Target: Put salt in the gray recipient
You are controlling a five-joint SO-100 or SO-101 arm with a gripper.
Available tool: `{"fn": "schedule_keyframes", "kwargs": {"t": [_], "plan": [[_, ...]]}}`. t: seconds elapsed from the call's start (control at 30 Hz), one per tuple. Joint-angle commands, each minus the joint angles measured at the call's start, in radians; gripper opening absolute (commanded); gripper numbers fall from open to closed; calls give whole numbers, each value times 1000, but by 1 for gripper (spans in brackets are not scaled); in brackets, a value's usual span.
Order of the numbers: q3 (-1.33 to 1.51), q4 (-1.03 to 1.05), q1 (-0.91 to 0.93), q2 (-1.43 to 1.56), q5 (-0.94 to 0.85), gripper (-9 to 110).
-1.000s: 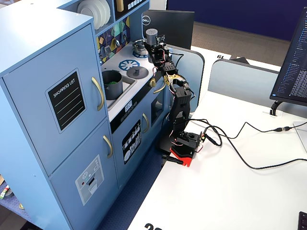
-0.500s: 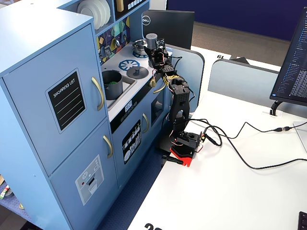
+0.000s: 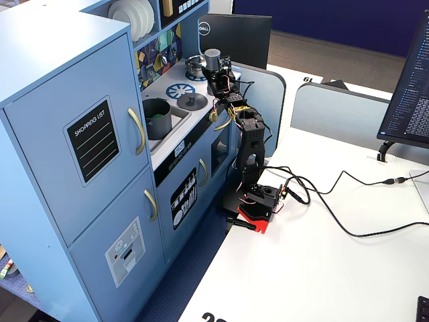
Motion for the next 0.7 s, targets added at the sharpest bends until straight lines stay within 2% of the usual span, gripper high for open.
{"fn": "schedule_keyframes", "kwargs": {"t": [0.0, 0.07, 0.27, 0.3, 0.4, 0.5, 0.6, 0.67], "plan": [[-5, -3, 17, 6, -15, 0], [-5, 0, 23, 8, 2, 8], [-3, -6, 38, 37, 55, 58], [-3, 3, 40, 48, 37, 61], [5, 40, 38, 112, 0, 65], [48, 146, 40, 252, -38, 59], [143, 400, 48, 511, -54, 50], [166, 750, 32, 732, -44, 45]]}}
